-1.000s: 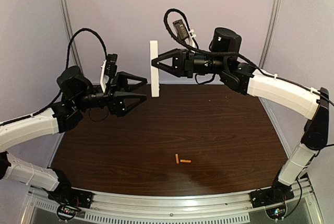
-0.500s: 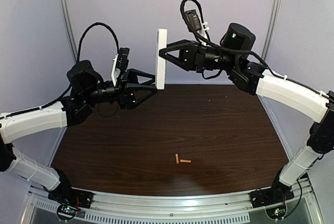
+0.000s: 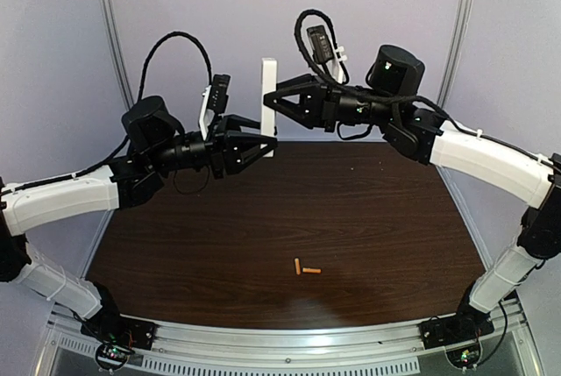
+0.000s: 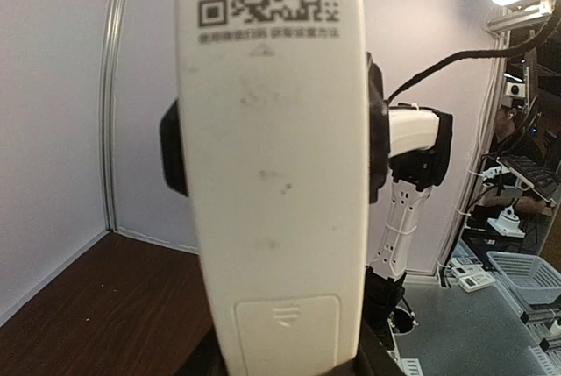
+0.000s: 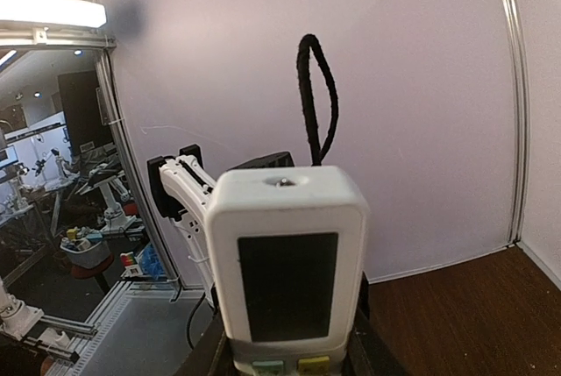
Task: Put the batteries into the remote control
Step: Pass from the right arm to the left, then pass from the left arm to the right
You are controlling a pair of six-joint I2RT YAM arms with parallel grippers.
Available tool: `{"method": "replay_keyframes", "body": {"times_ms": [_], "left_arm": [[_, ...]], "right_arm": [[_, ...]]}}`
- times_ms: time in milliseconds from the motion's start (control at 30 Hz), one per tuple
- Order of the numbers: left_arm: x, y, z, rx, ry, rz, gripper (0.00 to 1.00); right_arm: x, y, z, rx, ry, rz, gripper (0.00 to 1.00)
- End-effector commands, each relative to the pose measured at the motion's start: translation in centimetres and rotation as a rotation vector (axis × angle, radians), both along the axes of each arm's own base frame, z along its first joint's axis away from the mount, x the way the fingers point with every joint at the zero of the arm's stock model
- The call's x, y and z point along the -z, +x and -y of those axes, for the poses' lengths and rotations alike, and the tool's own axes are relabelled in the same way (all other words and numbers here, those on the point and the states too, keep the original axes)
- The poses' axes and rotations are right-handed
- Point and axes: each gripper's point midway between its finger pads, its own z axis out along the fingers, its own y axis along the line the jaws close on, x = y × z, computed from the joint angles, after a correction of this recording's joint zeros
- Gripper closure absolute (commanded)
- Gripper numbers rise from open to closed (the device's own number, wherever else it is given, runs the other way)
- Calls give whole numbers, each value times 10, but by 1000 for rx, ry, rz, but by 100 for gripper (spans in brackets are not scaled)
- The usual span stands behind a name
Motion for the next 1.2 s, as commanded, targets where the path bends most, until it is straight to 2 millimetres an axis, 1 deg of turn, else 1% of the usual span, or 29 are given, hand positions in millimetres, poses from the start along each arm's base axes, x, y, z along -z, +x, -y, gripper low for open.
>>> {"method": "replay_keyframes", "body": {"times_ms": [0,33,67,100,133,167,267,300,433,500,567,600,633,700,733,767,833,933,1100,1167], "left_arm": [[-15,2,1,-13,-36,56,70],[-15,2,1,-16,-35,55,74],[-14,3,0,-21,-32,56,79],[-14,4,0,-28,-30,56,82],[-15,5,-1,-39,-27,60,83],[-15,5,-2,-47,-21,64,84],[-14,8,-4,-81,5,85,87],[-13,11,-5,-104,21,102,88],[-7,24,-12,-205,106,140,89],[1,34,-15,-267,167,153,89],[11,41,-20,-316,227,168,89],[16,45,-22,-339,254,166,89],[20,48,-24,-358,283,188,89],[28,52,-27,-383,329,202,89],[34,52,-29,-385,359,204,89],[38,53,-30,-391,380,211,89],[43,57,-34,-416,413,219,89],[50,61,-38,-443,454,227,89],[64,65,-40,-447,524,213,89],[70,66,-39,-444,545,205,90]], "right_arm": [[-15,-8,12,36,20,25,81],[-16,-8,13,42,16,25,79],[-16,-8,14,48,11,28,73],[-17,-8,16,56,7,32,65],[-16,-8,17,68,-3,32,55],[-17,-8,19,80,-11,36,41],[-18,-8,29,127,-37,52,5],[-20,-8,34,149,-44,58,1],[-20,-3,51,234,-87,11,0],[-18,10,66,349,-85,-61,0],[-12,14,80,411,-93,-104,0],[-5,17,86,441,-102,-132,0],[-4,17,90,442,-106,-147,0],[4,19,91,444,-159,-179,0],[11,21,91,453,-204,-205,0],[23,23,91,464,-256,-244,0],[34,23,91,469,-280,-295,0],[50,27,101,529,-303,-365,0],[69,32,113,610,-376,-415,0],[80,29,110,586,-423,-427,0]]}}
